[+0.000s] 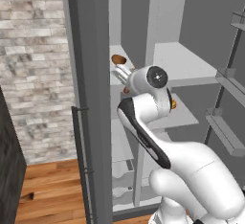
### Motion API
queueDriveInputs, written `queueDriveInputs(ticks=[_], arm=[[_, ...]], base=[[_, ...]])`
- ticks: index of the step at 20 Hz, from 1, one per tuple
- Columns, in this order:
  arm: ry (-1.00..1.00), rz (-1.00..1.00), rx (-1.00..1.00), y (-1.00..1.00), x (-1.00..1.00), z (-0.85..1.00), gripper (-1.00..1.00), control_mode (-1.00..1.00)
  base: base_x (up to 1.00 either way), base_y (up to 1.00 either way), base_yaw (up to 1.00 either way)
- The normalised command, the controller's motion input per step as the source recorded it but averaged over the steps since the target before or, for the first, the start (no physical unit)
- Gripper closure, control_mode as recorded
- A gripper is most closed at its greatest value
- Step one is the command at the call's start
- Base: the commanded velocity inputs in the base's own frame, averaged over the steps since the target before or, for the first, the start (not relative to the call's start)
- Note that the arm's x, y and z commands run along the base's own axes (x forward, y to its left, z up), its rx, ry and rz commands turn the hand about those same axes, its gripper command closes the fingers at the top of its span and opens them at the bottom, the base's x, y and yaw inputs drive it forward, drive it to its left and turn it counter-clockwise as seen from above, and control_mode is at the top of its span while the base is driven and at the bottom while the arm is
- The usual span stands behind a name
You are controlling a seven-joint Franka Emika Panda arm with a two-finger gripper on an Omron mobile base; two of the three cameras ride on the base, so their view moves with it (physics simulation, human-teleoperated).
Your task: Pick up the frozen chicken drumstick from the freezer, place it on any shelf in the fridge, and close the fridge and freezer doors when done.
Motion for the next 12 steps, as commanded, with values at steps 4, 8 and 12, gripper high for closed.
queueDriveInputs(ticks=[4,8,12], arm=[[-0.02,-0.16,0.22,-0.31,-1.00,0.48,1.00,-1.00],[0.00,-0.16,0.09,-0.96,-1.00,0.36,1.00,-1.00],[0.00,-0.14,0.02,-1.00,-1.00,0.43,1.00,-1.00]], base=[[0.00,0.00,0.00],[0.00,0.00,0.00],[0.00,0.00,0.00]])
